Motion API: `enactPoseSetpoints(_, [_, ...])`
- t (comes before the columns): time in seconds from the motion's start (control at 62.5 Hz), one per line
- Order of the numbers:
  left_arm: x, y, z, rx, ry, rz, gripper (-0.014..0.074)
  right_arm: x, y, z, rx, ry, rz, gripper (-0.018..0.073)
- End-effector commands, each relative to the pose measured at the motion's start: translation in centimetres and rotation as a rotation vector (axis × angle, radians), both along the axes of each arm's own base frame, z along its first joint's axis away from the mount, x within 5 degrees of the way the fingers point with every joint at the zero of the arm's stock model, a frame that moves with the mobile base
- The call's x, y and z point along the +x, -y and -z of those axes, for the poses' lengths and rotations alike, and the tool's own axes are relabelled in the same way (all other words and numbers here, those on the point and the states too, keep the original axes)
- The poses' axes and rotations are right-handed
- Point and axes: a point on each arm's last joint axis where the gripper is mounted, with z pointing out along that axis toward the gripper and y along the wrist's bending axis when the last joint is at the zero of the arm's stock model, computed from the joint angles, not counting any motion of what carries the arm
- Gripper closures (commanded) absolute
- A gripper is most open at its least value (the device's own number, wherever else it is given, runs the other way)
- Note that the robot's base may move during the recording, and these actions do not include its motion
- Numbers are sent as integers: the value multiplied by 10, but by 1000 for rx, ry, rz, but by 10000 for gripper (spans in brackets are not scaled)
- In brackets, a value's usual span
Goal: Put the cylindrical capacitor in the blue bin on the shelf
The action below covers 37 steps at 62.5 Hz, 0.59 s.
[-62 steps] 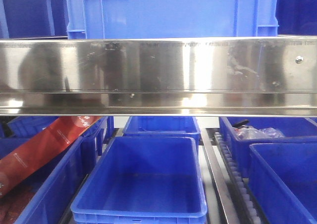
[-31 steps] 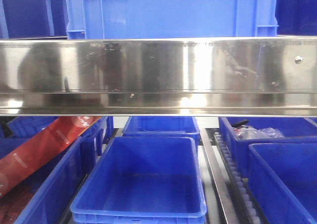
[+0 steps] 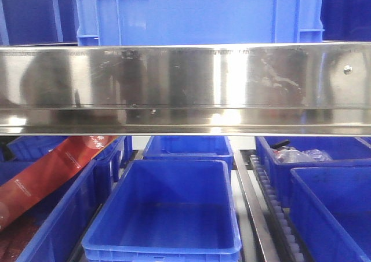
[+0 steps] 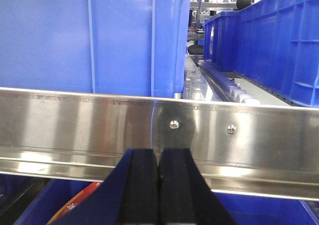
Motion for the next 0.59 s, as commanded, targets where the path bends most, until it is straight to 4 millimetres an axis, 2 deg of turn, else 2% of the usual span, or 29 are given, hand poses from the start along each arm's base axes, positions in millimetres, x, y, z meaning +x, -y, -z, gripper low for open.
enactPoseSetpoints(0.0, [-1, 0, -2, 0, 26, -5, 708, 1, 1, 17, -6, 14, 15, 713])
enactPoseSetpoints(0.256, [-1, 0, -2, 0, 26, -5, 708, 3, 2, 58, -30, -50, 17, 713])
enactPoseSetpoints(0.336, [-1, 0, -2, 0, 26, -5, 708, 3, 2, 54, -33, -14, 14, 713])
enactPoseSetpoints(0.576, [-1, 0, -2, 0, 26, -5, 708, 3, 0, 58, -84, -51, -10, 713])
